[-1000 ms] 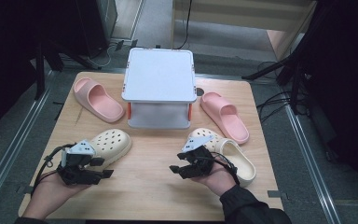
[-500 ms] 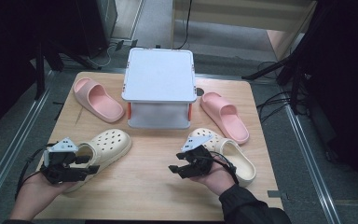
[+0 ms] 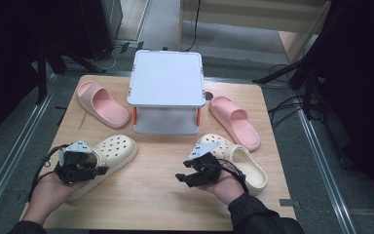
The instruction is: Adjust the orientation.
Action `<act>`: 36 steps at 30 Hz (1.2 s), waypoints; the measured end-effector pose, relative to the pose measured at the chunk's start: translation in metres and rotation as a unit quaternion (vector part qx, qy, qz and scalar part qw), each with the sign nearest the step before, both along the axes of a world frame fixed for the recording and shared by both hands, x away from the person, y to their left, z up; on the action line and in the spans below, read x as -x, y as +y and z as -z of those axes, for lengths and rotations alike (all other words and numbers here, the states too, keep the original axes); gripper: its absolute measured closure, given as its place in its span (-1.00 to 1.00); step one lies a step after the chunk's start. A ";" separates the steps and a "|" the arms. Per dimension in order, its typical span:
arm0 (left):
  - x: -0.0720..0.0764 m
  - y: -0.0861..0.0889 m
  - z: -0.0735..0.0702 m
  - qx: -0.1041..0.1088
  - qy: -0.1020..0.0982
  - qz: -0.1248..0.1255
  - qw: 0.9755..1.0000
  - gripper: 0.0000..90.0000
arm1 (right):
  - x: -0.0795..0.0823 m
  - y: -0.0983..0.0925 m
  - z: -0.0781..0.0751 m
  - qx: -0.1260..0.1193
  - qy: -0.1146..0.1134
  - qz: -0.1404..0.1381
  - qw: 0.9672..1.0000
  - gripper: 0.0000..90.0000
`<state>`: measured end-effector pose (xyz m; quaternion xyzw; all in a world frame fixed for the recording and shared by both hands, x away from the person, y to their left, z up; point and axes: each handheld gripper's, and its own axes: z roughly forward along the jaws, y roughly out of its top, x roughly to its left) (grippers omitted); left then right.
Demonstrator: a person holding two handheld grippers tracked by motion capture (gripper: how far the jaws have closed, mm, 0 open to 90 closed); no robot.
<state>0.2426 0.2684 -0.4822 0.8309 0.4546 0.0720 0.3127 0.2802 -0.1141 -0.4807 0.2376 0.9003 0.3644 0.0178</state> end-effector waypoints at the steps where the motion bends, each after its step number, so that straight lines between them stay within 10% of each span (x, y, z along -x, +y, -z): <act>1: 0.000 0.000 -0.003 -0.005 -0.006 -0.005 1.000 0.69 | 0.000 0.000 0.000 0.000 0.002 0.000 1.000 0.01; 14: -0.001 0.000 -0.026 0.028 -0.032 -0.038 0.998 0.72 | 0.001 -0.006 -0.002 -0.014 -0.002 0.015 1.000 0.06; 36: -0.025 -0.109 -0.020 0.028 -0.003 0.073 0.997 0.70 | 0.017 -0.017 -0.003 -0.050 -0.014 0.059 0.997 0.13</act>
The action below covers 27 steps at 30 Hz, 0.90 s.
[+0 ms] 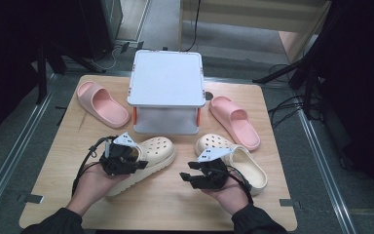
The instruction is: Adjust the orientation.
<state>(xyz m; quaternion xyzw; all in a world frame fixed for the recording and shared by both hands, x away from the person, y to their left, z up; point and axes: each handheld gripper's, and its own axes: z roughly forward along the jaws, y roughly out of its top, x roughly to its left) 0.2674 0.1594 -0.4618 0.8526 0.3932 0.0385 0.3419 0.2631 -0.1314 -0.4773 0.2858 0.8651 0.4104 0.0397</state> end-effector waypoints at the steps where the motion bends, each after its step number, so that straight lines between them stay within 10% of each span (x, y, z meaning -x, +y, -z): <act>1: -0.001 -0.002 0.000 -0.001 0.002 0.006 1.000 0.70 | 0.001 0.001 0.001 -0.001 -0.003 -0.001 1.000 0.14; 12: -0.003 -0.019 0.003 0.000 0.031 0.035 0.999 0.54 | 0.003 0.009 0.007 -0.002 -0.011 0.005 1.000 0.17; 27: 0.013 0.015 -0.024 0.008 -0.008 0.027 1.000 0.56 | -0.004 0.019 0.011 -0.010 -0.009 0.010 1.000 0.46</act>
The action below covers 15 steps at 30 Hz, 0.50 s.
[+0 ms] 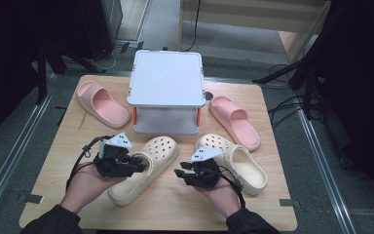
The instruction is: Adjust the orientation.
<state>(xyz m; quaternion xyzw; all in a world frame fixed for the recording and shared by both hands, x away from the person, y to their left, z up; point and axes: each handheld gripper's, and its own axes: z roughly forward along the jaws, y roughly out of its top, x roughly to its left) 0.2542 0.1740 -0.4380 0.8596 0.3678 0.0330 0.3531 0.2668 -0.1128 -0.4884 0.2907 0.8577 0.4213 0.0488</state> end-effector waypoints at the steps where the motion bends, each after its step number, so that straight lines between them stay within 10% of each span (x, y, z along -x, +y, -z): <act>1: -0.001 0.004 0.000 -0.001 0.000 -0.005 1.000 0.59 | -0.001 0.002 0.001 -0.001 0.002 0.003 1.000 0.49; 15: -0.009 0.053 0.027 -0.006 0.008 -0.054 0.998 0.83 | -0.002 0.043 0.016 0.002 0.021 -0.014 1.000 0.95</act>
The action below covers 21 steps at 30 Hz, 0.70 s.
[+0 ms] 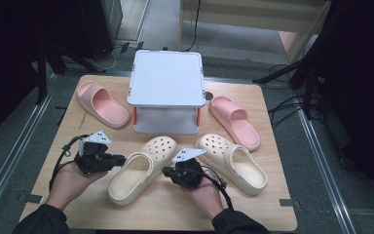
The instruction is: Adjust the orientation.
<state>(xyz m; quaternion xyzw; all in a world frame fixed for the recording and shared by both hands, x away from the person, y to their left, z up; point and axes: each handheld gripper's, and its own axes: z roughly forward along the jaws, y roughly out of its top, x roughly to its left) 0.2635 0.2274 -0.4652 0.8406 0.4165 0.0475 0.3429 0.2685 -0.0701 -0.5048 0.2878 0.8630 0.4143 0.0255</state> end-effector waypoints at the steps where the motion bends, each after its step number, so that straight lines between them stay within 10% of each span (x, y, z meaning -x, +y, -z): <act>1: 0.000 0.002 0.002 0.000 0.005 -0.004 1.000 0.83 | 0.000 0.002 0.001 0.001 -0.002 -0.003 1.000 0.95; 21: 0.006 0.009 0.029 0.003 0.057 -0.035 0.998 0.86 | -0.009 0.017 0.003 0.007 0.003 -0.026 1.000 0.93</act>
